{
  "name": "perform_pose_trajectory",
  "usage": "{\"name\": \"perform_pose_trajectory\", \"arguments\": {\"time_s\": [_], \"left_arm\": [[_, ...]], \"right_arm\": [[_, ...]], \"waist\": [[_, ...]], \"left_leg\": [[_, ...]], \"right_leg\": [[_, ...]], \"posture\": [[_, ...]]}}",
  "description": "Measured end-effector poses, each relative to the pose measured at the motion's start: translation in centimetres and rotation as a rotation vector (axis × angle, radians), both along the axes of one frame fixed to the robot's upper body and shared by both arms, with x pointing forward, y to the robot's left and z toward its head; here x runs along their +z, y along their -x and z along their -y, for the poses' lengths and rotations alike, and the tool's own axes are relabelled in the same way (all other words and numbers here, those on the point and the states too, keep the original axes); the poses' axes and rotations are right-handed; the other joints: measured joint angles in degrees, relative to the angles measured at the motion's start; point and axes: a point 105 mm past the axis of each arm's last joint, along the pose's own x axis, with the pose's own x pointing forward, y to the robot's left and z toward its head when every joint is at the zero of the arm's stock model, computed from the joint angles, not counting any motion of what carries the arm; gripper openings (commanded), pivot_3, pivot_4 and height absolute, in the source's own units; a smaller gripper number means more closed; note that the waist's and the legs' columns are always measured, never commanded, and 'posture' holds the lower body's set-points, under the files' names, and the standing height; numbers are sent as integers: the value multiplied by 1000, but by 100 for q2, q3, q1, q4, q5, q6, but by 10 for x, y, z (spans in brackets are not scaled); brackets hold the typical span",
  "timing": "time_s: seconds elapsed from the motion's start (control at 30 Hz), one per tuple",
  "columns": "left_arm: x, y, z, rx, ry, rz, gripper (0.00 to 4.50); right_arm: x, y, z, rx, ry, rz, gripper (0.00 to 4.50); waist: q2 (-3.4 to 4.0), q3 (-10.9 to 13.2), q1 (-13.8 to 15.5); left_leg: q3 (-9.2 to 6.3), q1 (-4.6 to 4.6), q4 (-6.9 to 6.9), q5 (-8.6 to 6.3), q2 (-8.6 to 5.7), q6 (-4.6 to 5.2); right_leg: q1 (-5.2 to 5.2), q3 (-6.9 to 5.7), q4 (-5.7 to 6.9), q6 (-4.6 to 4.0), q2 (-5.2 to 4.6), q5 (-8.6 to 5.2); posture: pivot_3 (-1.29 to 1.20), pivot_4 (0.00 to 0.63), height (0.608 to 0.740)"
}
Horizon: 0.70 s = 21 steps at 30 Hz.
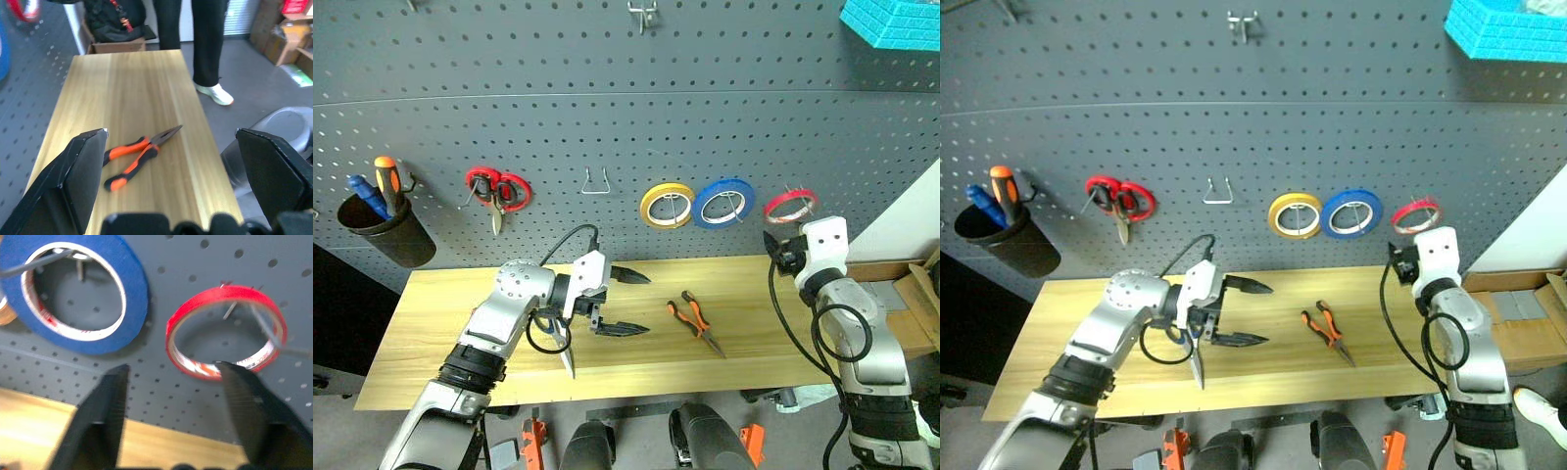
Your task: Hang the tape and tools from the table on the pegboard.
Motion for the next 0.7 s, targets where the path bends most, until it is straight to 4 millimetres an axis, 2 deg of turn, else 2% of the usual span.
{"name": "perform_pose_trajectory", "arguments": {"time_s": [0.03,0.17,0.27,0.4,0.47,0.6,0.7], "left_arm": [[0,0,-4,9,-1,5,4500],[-4,1,-30,50,-55,8,4500],[-12,2,-58,79,-134,13,4500],[-15,3,-67,74,-157,16,4500],[-18,2,-70,82,-162,8,4500],[-18,2,-70,75,-170,22,4500],[-18,2,-68,70,-168,26,4500]], "right_arm": [[0,3,-2,7,4,-11,4462],[-4,24,-25,66,9,-102,4462],[-29,45,-55,163,-4,-301,4462],[-56,63,-77,232,-15,-501,4462],[-64,65,-87,251,-16,-548,4462],[-87,57,-107,228,-50,-616,4462],[-100,48,-110,179,-68,-640,4462]], "waist": [[0,6,0],[8,24,-4],[6,39,-5],[-8,100,18],[-14,111,23],[-29,139,14],[-30,159,16]], "left_leg": [[-1,0,0,0,1,0],[-15,2,-2,0,4,0],[-30,2,-2,0,7,0],[-33,-3,3,1,2,-1],[-31,-5,4,0,1,0],[-32,-13,0,0,6,0],[-37,-22,-2,0,7,0]], "right_leg": [[0,0,1,0,0,0],[-3,-1,2,0,-1,-1],[-4,-9,3,-3,1,-4],[-4,-12,3,21,-3,-17],[-4,-11,0,22,-5,-17],[-14,-12,-1,-3,-13,-3],[-23,-16,-1,-4,-14,-3]], "posture": [[-132,207,740],[-132,207,740],[-133,216,740],[-121,222,740],[-118,229,740],[-107,243,740],[-104,247,740]]}}
